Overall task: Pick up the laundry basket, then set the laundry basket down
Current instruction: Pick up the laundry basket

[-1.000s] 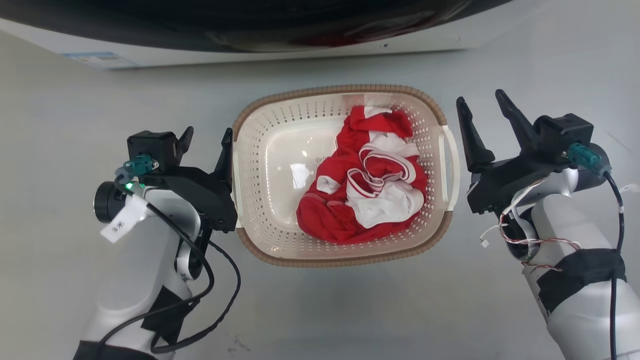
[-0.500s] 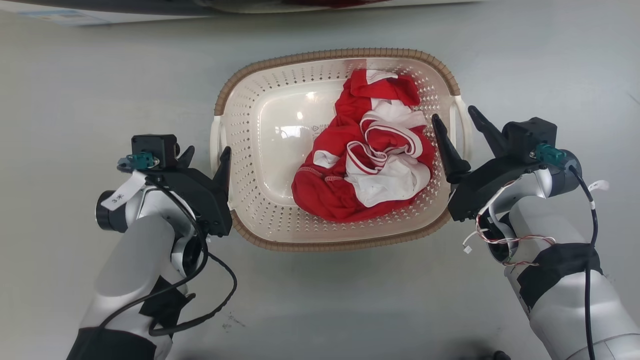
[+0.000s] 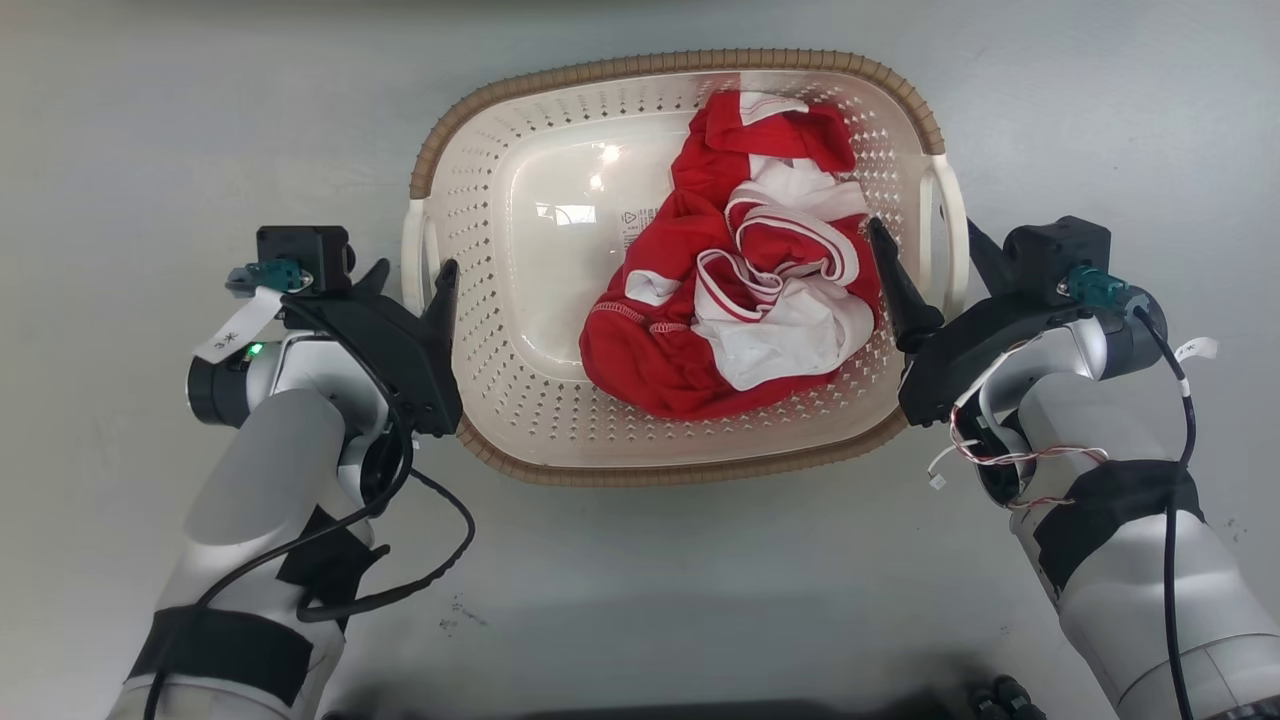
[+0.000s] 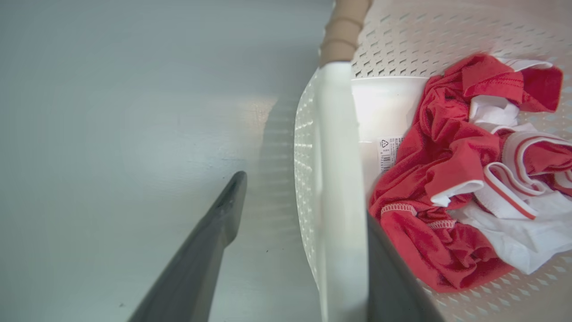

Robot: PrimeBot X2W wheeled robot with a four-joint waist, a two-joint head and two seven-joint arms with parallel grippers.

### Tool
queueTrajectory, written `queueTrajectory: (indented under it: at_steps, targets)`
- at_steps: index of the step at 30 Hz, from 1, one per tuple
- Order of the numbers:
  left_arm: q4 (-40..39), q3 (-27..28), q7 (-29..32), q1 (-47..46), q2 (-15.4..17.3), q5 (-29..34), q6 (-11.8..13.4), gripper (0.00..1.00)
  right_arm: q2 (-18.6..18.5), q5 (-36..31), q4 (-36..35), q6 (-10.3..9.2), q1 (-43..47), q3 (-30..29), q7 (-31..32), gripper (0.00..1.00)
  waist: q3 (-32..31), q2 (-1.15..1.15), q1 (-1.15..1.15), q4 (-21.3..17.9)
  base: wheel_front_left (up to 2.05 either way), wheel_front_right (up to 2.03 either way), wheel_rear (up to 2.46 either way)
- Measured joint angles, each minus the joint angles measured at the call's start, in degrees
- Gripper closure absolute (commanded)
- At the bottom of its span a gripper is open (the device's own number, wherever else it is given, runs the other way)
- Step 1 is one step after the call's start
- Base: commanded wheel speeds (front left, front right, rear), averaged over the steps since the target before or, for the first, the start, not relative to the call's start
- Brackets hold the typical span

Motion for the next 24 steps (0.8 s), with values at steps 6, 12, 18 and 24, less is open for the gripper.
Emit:
queueTrajectory:
  at_steps: [6,12,18,24]
  targets:
    - [2.1,-0.1,-0.9,-1.3,-0.9,-0.1,-0.7,1.0,0.5,0.4,2.2,0.04,-0.9,0.5,-0.8,1.0,0.2,-0.01,0.0,0.1,0.0,0.0,0.0]
    - [4.8,-0.2,-1.6,-1.8,-1.5,-0.3,-0.9,1.0,0.9,0.6,4.5,0.0,-1.5,0.7,-1.3,1.0,-0.6,0.0,0.0,0.3,0.0,0.0,0.0]
    - [7.6,-0.2,-2.3,-1.8,-1.9,-0.7,-1.4,1.0,1.5,1.2,7.2,0.19,-1.5,1.0,-1.8,1.0,-2.4,0.0,0.0,0.2,0.0,0.0,0.0]
    - [9.6,-0.2,-2.3,-1.8,-2.4,-1.4,-1.5,1.0,1.8,1.5,9.2,0.34,-1.5,1.3,-1.9,1.0,-4.6,0.0,0.0,0.2,0.0,0.0,0.0]
